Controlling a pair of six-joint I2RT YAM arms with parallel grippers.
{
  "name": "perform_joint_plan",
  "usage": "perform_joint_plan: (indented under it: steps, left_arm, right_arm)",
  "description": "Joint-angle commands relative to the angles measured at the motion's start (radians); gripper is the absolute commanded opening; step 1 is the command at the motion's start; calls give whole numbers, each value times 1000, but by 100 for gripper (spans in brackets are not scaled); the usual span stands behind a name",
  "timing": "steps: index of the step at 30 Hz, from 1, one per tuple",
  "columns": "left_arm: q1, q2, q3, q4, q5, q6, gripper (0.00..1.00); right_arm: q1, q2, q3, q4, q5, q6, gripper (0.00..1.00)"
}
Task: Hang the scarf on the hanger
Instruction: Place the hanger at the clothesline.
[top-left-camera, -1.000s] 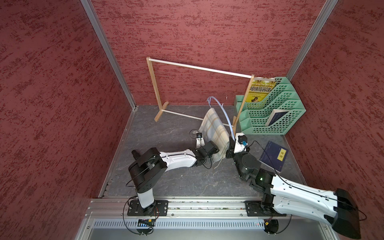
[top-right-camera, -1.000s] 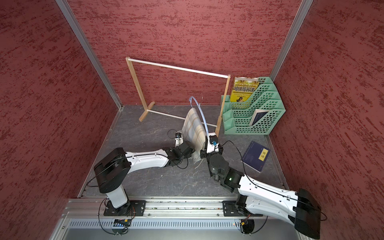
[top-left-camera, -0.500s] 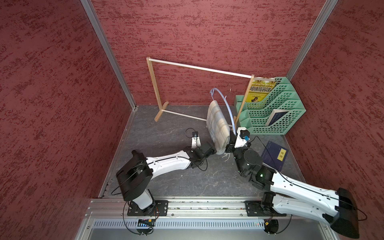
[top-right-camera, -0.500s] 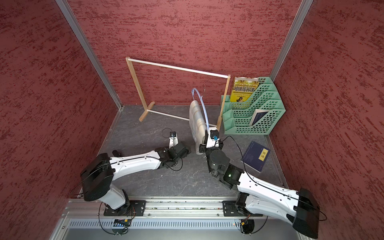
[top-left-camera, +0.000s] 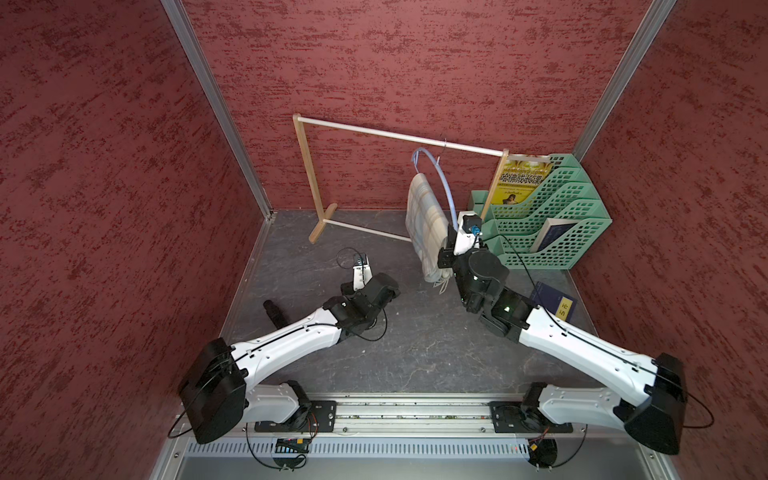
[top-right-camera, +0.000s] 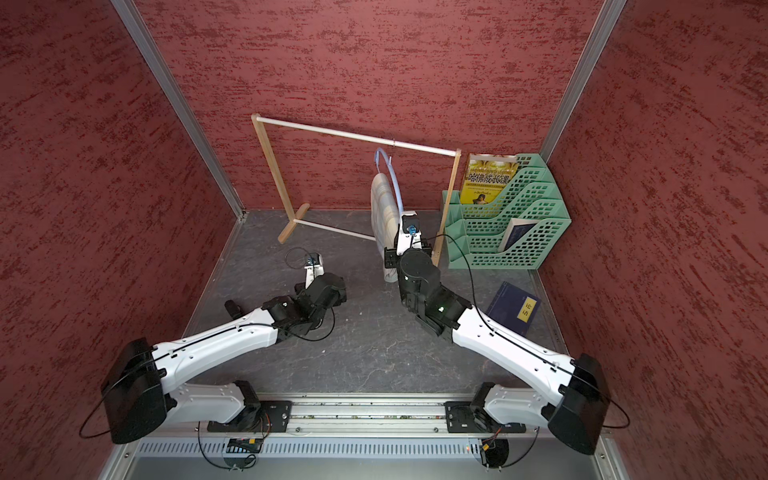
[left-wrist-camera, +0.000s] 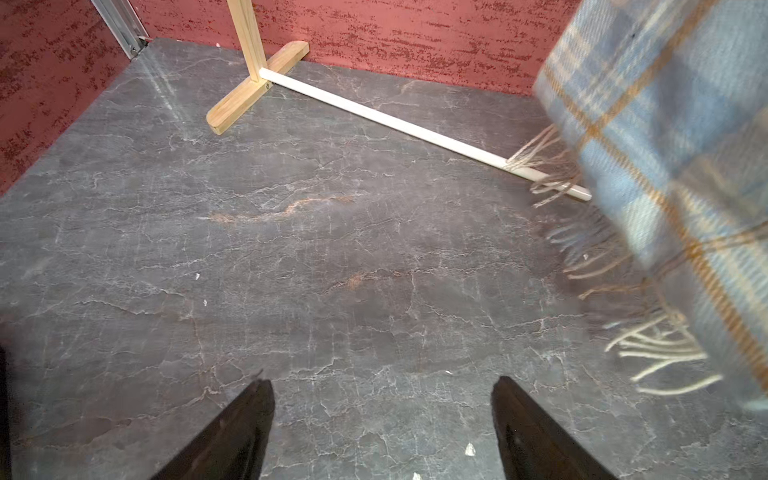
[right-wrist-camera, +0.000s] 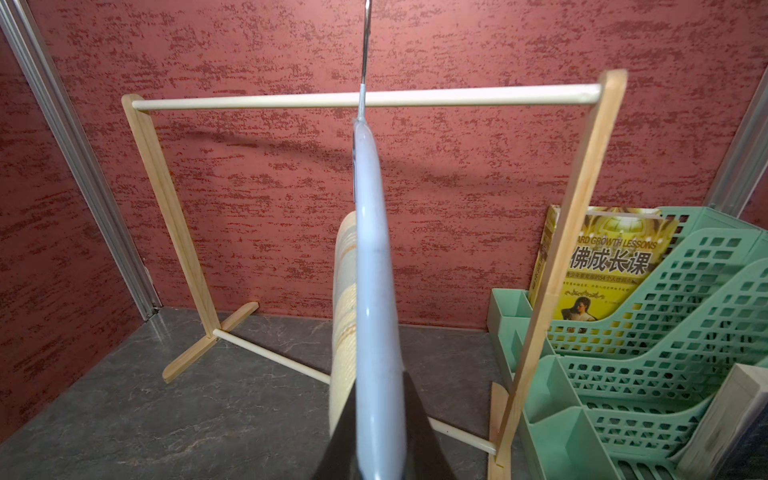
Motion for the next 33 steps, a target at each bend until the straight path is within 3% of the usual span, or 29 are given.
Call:
perform_joint_plan:
  steps: [1,11,27,28,30,31,33]
  left_arm:
    - [13,-2,-3,47,21,35,85]
    - [34,-9,-13,84,39,67,86]
    - [40,-6,-35,118,60,81,90]
    - [40,-5,-34,118,58,80,89]
    - [31,-10,-34,113,33,80,90]
    - [20,-15,-34,112,10,83,90]
    - [-6,-26,-35,112,-49,100,90]
  right_arm:
    - [-31,22,98,42,-55,-6,0]
    - [-90,134,194,26,-96,14,0]
    - [-140,208,91,14,-96,156,0]
    - [-139,207,85,-1,-96,172,15]
    - [-139,204,71,-30,-103,203,77]
    - [-139,202,68,-58,-107,215,96]
    - [-138,193,56,-105,-115,241,98]
